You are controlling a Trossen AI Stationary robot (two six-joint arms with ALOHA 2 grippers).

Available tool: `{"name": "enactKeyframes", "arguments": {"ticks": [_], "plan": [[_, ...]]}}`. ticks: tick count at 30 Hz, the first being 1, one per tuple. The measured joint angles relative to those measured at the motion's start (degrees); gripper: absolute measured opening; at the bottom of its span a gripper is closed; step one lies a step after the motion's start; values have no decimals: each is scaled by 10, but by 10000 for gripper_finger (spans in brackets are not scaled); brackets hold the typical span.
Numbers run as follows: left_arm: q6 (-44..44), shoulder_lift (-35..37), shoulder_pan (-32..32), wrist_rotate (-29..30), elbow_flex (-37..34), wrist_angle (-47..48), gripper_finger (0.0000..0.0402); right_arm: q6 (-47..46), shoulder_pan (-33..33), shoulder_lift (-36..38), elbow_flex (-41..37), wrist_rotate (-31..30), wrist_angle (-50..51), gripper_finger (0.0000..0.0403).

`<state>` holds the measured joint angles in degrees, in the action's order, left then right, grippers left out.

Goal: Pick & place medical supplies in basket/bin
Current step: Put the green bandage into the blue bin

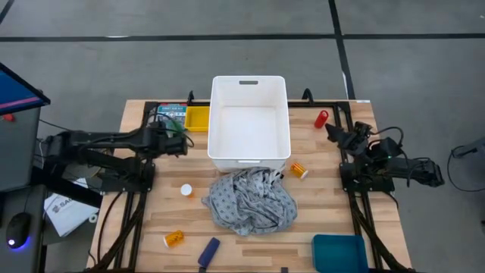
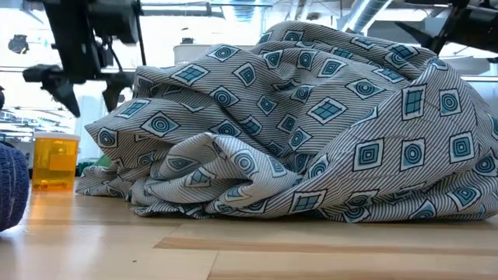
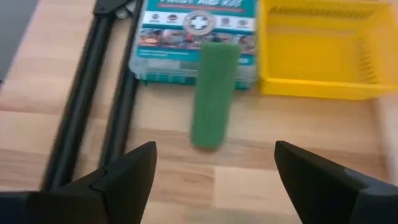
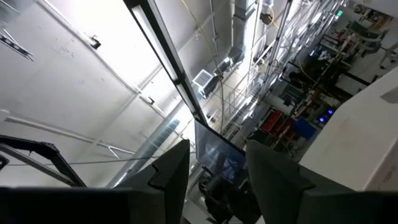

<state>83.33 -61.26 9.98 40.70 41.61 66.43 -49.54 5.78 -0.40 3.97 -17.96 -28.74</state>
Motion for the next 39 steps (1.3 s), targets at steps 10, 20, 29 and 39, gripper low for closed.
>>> {"name": "enactKeyframes", "arguments": {"ticks": [10,20,29,39], "plan": [[-206,-16,134,-11,-42,-177,317,15,0,0,0,-1,-53,157],[-330,-15,234,-101,-99,-261,317,32,0,0,0,-2,-79,156],[-335,-20,234,-125,-125,-308,317,37,0,0,0,-2,-80,156],[-334,-58,234,-129,-144,-352,315,36,0,0,0,-5,-84,156]]}}
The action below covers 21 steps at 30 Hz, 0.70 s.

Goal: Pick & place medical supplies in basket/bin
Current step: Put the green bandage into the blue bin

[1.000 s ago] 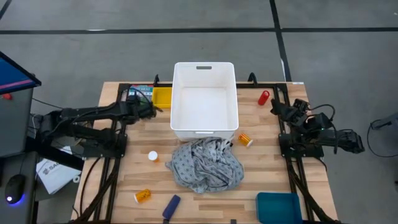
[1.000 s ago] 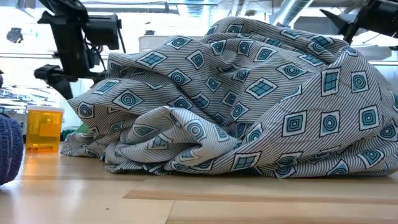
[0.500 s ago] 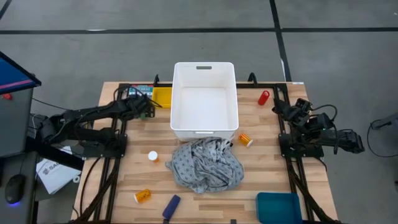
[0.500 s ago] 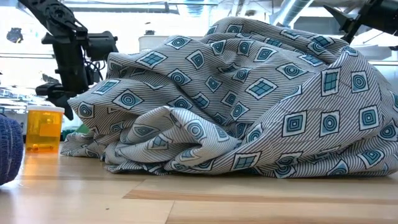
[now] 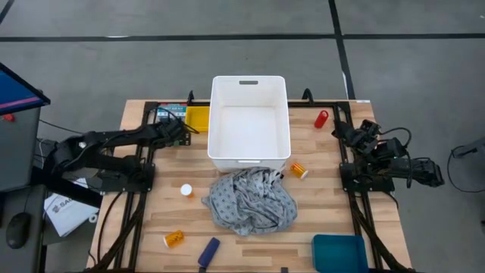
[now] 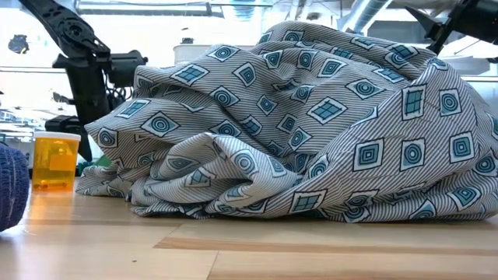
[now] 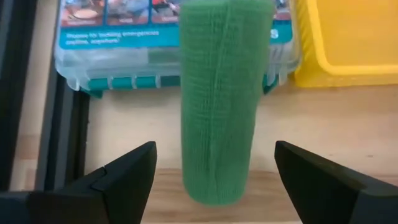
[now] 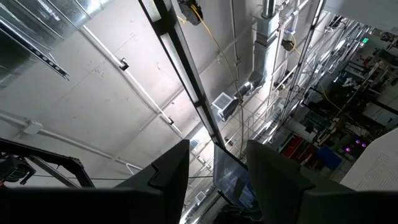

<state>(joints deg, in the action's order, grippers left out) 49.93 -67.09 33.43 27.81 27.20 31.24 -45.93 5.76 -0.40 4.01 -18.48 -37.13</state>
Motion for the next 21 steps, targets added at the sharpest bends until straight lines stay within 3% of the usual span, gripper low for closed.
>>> {"name": "enactKeyframes", "arguments": {"ticks": [5,21], "plan": [[0,-22,0,-11,0,0,289,0,0,0,0,0,-2,156],[5,-24,0,-14,0,-1,138,0,0,0,0,1,-7,155]]}}
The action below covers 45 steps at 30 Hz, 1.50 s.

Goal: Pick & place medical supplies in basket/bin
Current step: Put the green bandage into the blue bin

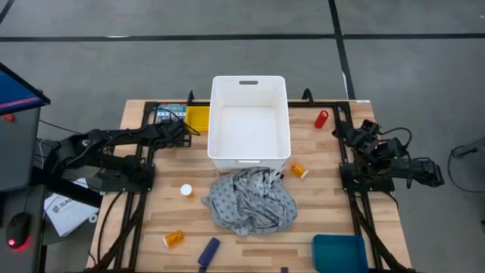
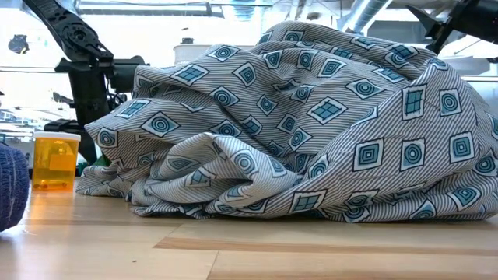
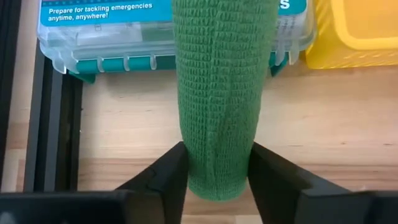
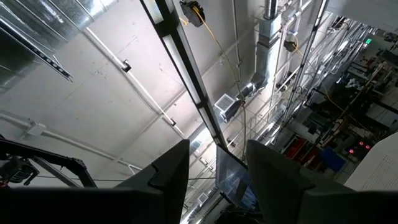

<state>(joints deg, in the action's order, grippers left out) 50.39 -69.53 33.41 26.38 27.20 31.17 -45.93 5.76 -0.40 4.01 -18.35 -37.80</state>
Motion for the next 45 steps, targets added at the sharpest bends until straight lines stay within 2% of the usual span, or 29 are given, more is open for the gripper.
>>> {"name": "enactKeyframes", "arguments": {"ticks": [5,10,15,23,31,36,40,43,45], "plan": [[-5,11,-5,-31,0,-1,126,0,0,0,0,0,0,155],[-7,59,-47,-85,0,1,133,-1,-1,0,0,3,-5,155],[-4,141,-120,-127,0,11,132,-1,-13,0,0,3,-13,155],[25,284,-248,-133,0,9,133,0,-24,0,0,3,-17,155],[41,358,-382,-197,0,2,132,0,-24,0,0,8,-17,155],[41,372,-461,-207,0,-114,132,19,-24,-1,15,33,-11,155],[40,348,-484,-207,0,-250,132,77,-24,-24,62,64,17,156],[41,315,-483,-211,0,-312,132,117,-24,-69,123,97,85,158],[46,289,-478,-240,0,-344,132,131,-24,-112,171,110,157,162]]}}
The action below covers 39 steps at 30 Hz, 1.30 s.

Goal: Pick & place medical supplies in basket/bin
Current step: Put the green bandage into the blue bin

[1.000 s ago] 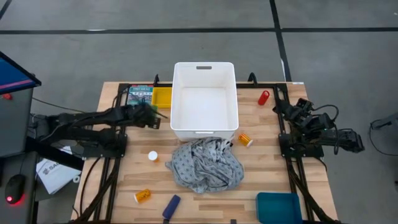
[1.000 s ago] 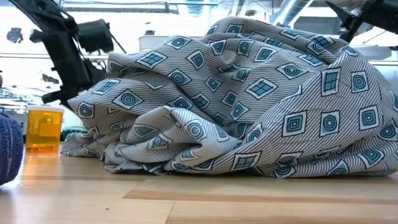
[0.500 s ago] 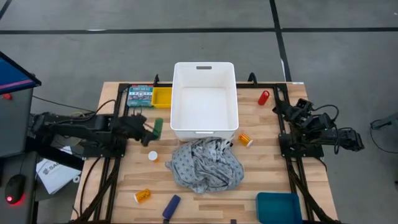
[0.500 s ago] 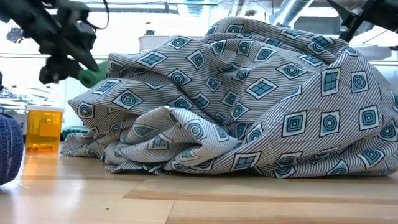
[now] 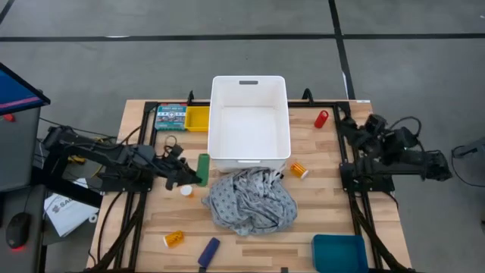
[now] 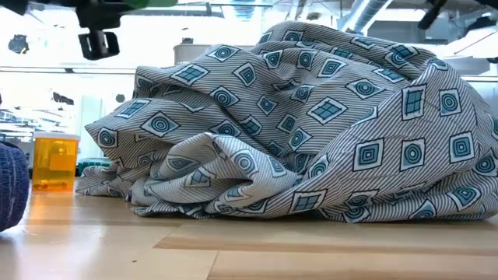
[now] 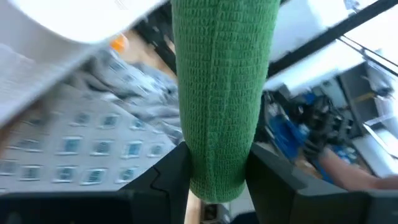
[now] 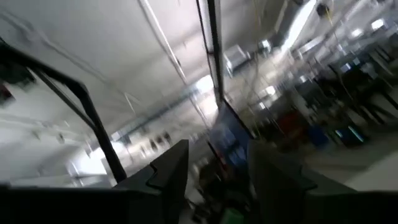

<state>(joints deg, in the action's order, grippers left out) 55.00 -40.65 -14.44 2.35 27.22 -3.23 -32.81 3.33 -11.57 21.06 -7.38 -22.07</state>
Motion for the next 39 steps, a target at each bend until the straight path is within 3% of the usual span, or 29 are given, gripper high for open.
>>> {"name": "enactKeyframes", "arguments": {"ticks": [6,13,19,26,39], "plan": [[14,-87,6,-96,33,-52,132,3,0,-146,137,70,161,190],[-38,-157,16,-118,113,-52,132,3,0,-276,252,143,199,217],[-147,-184,34,-29,185,-53,132,2,-8,-376,298,144,188,219],[-240,-213,50,61,228,-52,132,-6,-21,-479,322,138,67,219],[-248,-241,52,83,235,-89,132,18,-21,-653,451,181,68,219]]}}
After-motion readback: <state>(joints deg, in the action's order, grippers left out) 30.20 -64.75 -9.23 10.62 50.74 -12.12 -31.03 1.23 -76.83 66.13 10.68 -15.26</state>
